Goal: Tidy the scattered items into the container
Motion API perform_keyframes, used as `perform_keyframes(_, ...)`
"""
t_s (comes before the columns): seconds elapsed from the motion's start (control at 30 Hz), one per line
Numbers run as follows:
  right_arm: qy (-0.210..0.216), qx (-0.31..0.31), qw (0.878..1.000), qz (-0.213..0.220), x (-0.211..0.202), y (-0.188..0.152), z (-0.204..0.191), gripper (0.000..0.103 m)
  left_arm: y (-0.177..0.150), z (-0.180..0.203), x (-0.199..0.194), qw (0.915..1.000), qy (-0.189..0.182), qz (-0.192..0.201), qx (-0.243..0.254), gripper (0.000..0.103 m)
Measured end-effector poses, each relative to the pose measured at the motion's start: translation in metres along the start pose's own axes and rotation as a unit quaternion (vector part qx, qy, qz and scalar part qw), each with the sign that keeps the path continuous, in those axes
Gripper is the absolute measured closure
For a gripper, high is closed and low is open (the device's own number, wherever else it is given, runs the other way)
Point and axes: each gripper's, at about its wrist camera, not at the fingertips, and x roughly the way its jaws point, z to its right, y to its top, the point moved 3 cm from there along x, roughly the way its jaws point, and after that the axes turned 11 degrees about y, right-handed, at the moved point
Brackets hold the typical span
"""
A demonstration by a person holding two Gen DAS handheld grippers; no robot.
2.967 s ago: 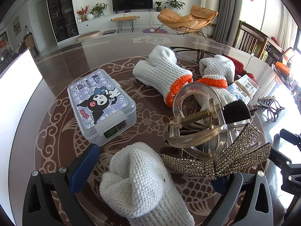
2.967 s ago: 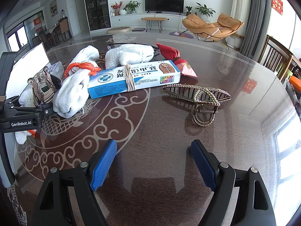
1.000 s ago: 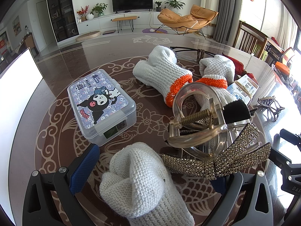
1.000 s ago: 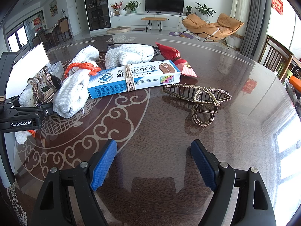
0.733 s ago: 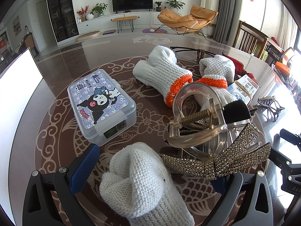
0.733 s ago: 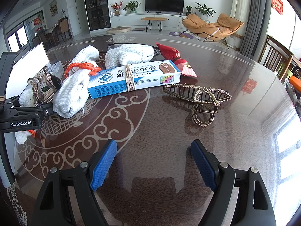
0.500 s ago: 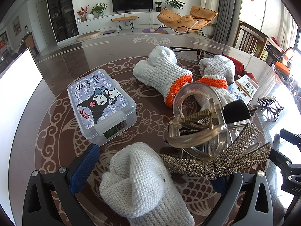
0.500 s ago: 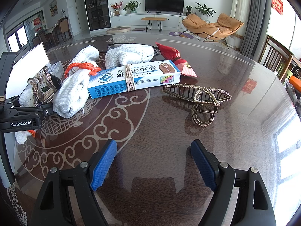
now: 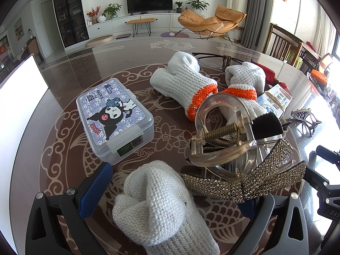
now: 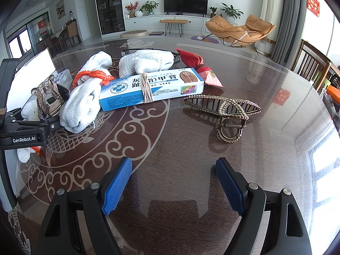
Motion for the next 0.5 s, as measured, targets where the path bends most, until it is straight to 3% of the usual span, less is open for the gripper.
perform_keyframes(0.5, 0.000, 0.000, 1.000, 0.000, 0.0000, 0.0000, 0.0000, 0.021, -0.0012, 0.0003, -0.0007, 1.0000, 0.000, 0.000, 0.000, 0.000)
